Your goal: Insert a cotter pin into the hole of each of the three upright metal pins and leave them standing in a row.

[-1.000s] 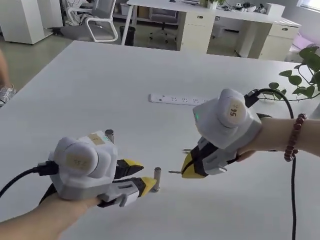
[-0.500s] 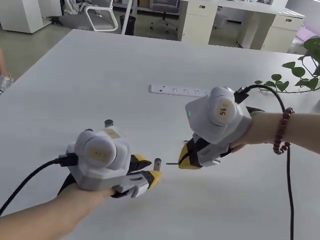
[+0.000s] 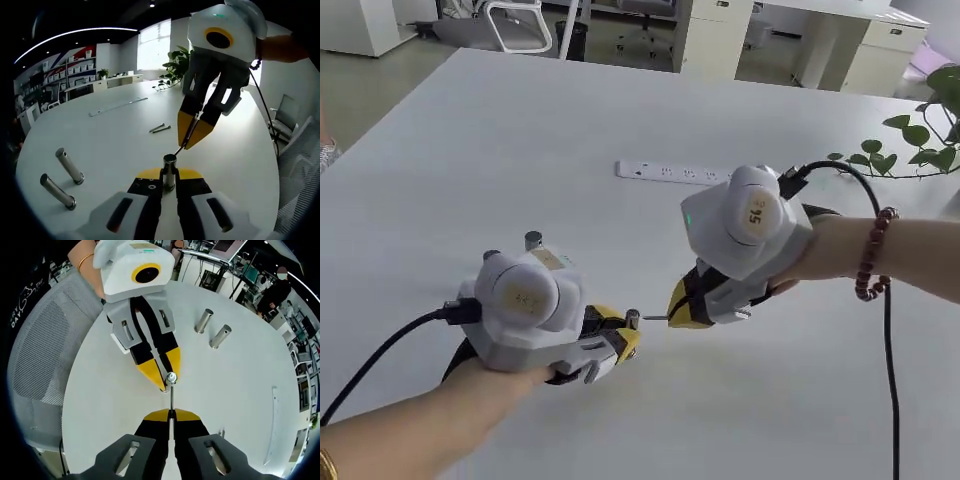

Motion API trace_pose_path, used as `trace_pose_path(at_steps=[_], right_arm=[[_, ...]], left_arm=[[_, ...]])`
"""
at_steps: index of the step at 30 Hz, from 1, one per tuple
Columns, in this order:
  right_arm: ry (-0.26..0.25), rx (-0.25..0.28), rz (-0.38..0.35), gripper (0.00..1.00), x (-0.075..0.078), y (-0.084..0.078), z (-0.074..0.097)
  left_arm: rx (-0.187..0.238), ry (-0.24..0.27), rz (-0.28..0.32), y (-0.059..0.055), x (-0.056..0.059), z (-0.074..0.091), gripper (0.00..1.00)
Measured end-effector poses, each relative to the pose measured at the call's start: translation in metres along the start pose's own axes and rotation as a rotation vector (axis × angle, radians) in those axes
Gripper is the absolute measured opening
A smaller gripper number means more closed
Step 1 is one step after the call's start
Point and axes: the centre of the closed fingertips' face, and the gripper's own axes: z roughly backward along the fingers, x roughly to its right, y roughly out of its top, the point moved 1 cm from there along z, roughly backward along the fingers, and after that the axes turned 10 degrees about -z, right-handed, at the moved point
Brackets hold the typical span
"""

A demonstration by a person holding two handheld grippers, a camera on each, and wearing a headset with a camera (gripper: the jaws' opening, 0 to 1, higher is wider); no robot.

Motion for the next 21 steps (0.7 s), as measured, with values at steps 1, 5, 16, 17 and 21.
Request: trace_pose_path(at_steps=[1, 5, 16, 17, 21], right_arm=[[-0.001, 0.001, 0.001, 0.0, 0.0002, 0.0003, 0.0], [0.003, 0.005, 0.006, 0.0, 0.0003, 0.0021, 0.0], [0.009, 0.009, 0.04, 0.0, -0.0014, 0.0069, 0.0], [0.009, 0.008, 0.041, 0.0, -0.0014, 0.007, -0.0004], [0.011, 0.007, 0.05, 0.0, -0.0014, 0.0082, -0.0011]], left_arm=[[0.001, -0.003, -0.007, 0.0002, 0.0004, 0.0005, 0.08], [-0.001, -0.009, -0.01, 0.0001, 0.0014, 0.0014, 0.07], [0.009, -0.026, -0.005, -0.0004, 0.0024, 0.0019, 0.07], [0.011, -0.028, -0.005, -0.0006, 0.0023, 0.0016, 0.07], [0.017, -0.032, 0.003, -0.001, 0.0021, 0.0013, 0.07]])
